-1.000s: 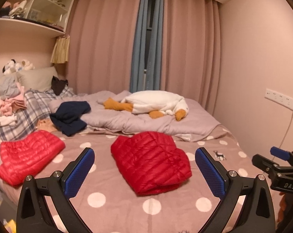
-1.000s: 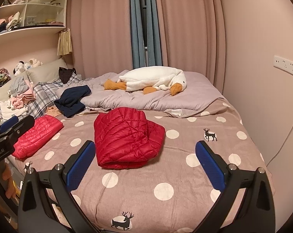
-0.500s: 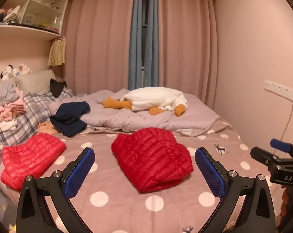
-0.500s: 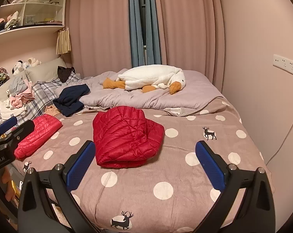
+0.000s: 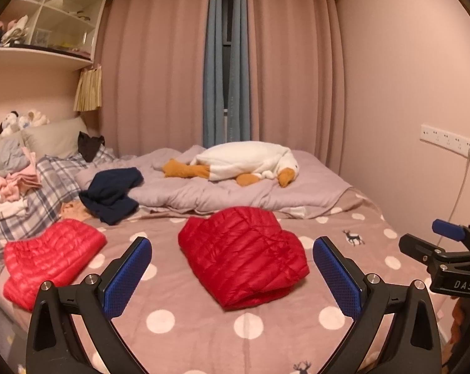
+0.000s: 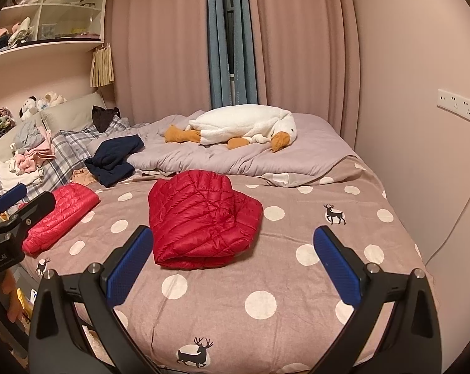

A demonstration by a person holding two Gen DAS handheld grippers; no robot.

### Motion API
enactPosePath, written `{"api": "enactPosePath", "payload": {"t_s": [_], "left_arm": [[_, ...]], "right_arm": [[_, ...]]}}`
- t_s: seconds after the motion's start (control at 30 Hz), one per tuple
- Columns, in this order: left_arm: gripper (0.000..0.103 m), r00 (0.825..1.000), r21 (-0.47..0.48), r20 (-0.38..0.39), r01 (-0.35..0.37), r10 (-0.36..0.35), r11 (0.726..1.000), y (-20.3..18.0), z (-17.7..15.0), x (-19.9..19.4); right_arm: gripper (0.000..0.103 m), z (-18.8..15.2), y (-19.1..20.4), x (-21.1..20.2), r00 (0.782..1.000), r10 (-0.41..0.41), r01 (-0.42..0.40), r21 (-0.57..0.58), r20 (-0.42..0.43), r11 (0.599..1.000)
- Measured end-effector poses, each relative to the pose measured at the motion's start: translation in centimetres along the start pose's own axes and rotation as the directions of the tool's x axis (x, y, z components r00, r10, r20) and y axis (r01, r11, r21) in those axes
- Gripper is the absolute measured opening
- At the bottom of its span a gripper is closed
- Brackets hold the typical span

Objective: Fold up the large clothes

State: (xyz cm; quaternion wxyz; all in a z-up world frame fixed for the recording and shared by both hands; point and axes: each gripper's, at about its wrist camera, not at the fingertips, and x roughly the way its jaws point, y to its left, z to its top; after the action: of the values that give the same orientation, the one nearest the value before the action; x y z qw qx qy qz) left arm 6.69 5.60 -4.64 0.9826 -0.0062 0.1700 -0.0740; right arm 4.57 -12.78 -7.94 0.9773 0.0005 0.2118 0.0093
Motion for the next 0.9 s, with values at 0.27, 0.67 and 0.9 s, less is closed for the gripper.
{"api": "enactPosePath", "payload": {"t_s": [0.27, 0.67, 0.9], "left_arm": [[0.102, 1.0, -0.019, 0.01, 0.005, -0.005, 1.0, 0.44, 0.34, -0.49], [0.102, 1.0, -0.015, 0.004, 0.003, -0.003, 1.0, 0.48, 0.26, -0.31], [0.102, 1.0, -0.009, 0.002, 0.01, -0.01, 1.0, 0.47, 0.08, -0.13]], "right_arm": [[0.103, -0.05, -0.01, -0.29, 1.0, -0.003, 0.003, -0.004, 0.002, 1.0], [0.103, 0.0, -0.15, -0.45, 1.0, -0.002, 0.002, -0.004, 0.011, 1.0], [0.103, -0.06, 0.24, -0.23, 1.0, -0.004, 0.004, -0.009, -0.002, 1.0]]}}
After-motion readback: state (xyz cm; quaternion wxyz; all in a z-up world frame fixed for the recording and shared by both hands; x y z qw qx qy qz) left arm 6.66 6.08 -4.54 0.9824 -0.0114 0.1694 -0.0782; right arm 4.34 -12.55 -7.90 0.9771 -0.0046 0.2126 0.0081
